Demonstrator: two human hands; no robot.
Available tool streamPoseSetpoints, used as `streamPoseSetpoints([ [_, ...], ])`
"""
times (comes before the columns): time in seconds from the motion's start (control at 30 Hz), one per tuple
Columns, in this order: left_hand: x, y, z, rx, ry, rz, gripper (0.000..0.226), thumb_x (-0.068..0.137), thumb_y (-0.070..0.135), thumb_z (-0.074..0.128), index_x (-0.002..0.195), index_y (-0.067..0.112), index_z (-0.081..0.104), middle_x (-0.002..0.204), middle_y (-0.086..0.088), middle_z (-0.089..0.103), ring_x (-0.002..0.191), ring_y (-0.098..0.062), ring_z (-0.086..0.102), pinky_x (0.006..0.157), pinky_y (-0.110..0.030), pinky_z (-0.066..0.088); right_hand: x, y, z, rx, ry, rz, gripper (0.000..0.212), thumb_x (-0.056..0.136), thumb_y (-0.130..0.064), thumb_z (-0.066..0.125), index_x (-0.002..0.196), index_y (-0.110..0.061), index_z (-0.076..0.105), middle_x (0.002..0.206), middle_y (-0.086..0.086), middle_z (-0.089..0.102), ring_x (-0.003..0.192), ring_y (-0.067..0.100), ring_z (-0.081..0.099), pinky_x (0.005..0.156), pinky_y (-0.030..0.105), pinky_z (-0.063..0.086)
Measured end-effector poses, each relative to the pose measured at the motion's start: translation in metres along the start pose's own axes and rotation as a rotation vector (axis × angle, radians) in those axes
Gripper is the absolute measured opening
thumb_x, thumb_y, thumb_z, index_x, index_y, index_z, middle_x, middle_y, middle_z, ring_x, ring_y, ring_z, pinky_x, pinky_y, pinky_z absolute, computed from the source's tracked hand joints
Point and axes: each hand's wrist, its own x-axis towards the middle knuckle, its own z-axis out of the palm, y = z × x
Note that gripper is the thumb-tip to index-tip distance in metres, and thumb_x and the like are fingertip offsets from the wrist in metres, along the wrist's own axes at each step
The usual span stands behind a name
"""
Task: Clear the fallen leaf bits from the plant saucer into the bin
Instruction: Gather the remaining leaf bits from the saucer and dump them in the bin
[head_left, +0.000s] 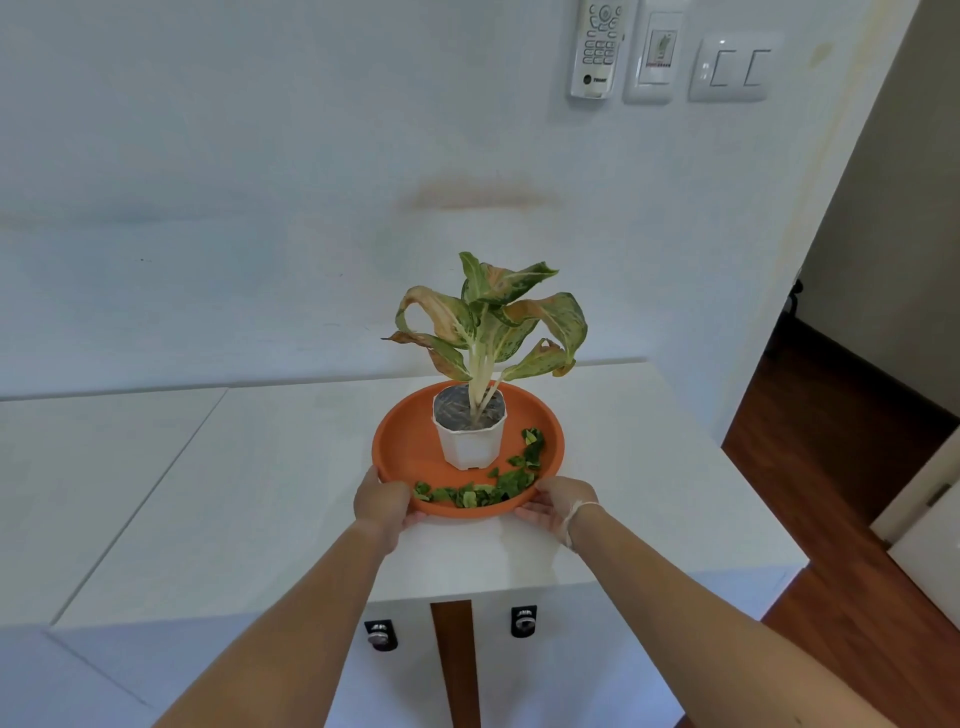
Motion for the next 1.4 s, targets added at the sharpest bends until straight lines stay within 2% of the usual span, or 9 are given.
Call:
streamPoseSetpoints([
  [0.1,-0.001,0.003,-0.001,0.068,0.007,0.008,0.053,0.088,-0.003,0.049,0.136,0.02,0.043,0.126,-0.01,0.058,0.107,-0.033,0.062,0.062,-0.034,0.058,0.001,-0.001,-0.004,-0.082,0.008,-0.029,0.01,0.088,0.006,0.049,0.093,0.005,0.058,0.073,0.017,0.061,0.058,0.025,0.06,0.058,0.034,0.058],
  [0.23,-0.005,0.006,0.003,0.223,0.047,0.088,0.031,0.09,0.005,0.047,0.118,0.017,0.05,0.11,-0.009,0.06,0.096,-0.03,0.063,0.079,-0.041,0.059,0.005,-0.005,-0.011,-0.252,0.09,-0.126,0.006,0.084,-0.002,0.055,0.085,0.002,0.059,0.071,0.015,0.061,0.059,0.026,0.058,0.065,0.039,0.059],
  [0.37,-0.009,0.008,0.004,0.737,0.191,0.291,0.042,0.088,0.02,0.047,0.129,0.013,0.048,0.126,-0.017,0.05,0.11,-0.035,0.053,0.093,-0.043,0.05,0.001,-0.016,-0.019,-0.504,0.18,-0.29,0.046,0.084,-0.02,0.062,0.128,-0.01,0.051,0.115,0.014,0.063,0.099,0.029,0.061,0.089,0.037,0.054],
  [0.47,-0.017,0.01,0.007,0.99,0.175,0.373,0.048,0.09,0.027,0.048,0.135,0.014,0.043,0.139,-0.014,0.04,0.125,-0.035,0.04,0.1,-0.042,0.042,-0.001,-0.025,-0.021,-0.753,0.138,-0.465,0.061,0.083,-0.029,0.066,0.138,-0.014,0.045,0.137,0.008,0.052,0.122,0.026,0.051,0.099,0.036,0.043],
  [0.63,-0.025,0.013,0.013,1.281,0.081,0.47,0.042,0.088,0.045,0.048,0.111,0.012,0.059,0.12,-0.01,0.058,0.115,-0.029,0.048,0.098,-0.036,0.042,0.005,-0.034,-0.018,-1.121,-0.01,-0.525,0.083,0.077,-0.041,0.069,0.147,-0.022,0.029,0.152,0.002,0.033,0.137,0.024,0.037,0.111,0.04,0.036],
  [0.73,-0.026,0.014,0.014,1.347,0.067,0.498,0.042,0.084,0.057,0.047,0.084,0.017,0.06,0.091,-0.003,0.063,0.104,-0.025,0.055,0.096,-0.034,0.039,0.008,-0.04,-0.013,-1.335,-0.015,-0.556,0.089,0.076,-0.049,0.067,0.149,-0.023,0.023,0.156,0.002,0.025,0.143,0.026,0.027,0.117,0.045,0.025],
  [0.83,-0.02,0.011,0.014,1.362,0.073,0.493,0.049,0.078,0.068,0.046,0.072,0.02,0.057,0.087,-0.001,0.068,0.102,-0.023,0.056,0.102,-0.035,0.035,0.013,-0.045,-0.008,-1.55,-0.008,-0.58,0.095,0.076,-0.058,0.064,0.151,-0.022,0.017,0.159,0.003,0.02,0.147,0.025,0.015,0.12,0.048,0.012],
  [1.0,-0.011,0.008,0.018,1.415,0.068,0.495,0.059,0.07,0.08,0.041,0.072,0.023,0.057,0.097,-0.001,0.071,0.112,-0.026,0.055,0.11,-0.04,0.032,0.027,-0.051,-0.001,-1.719,-0.047,-0.526,0.107,0.071,-0.066,0.061,0.153,-0.023,0.007,0.162,0.001,0.008,0.15,0.024,-0.002,0.119,0.051,-0.002],
  [1.4,-0.008,0.012,0.036,1.343,-0.036,0.459,0.051,0.067,0.068,0.06,0.074,0.018,0.061,0.076,0.001,0.065,0.081,-0.019,0.064,0.082,-0.033,0.051,0.046,-0.052,0.012,-1.993,-0.069,-0.517,0.116,0.064,-0.078,0.054,0.153,-0.019,0.008,0.159,0.006,0.017,0.149,0.029,-0.006,0.119,0.051,-0.007],
])
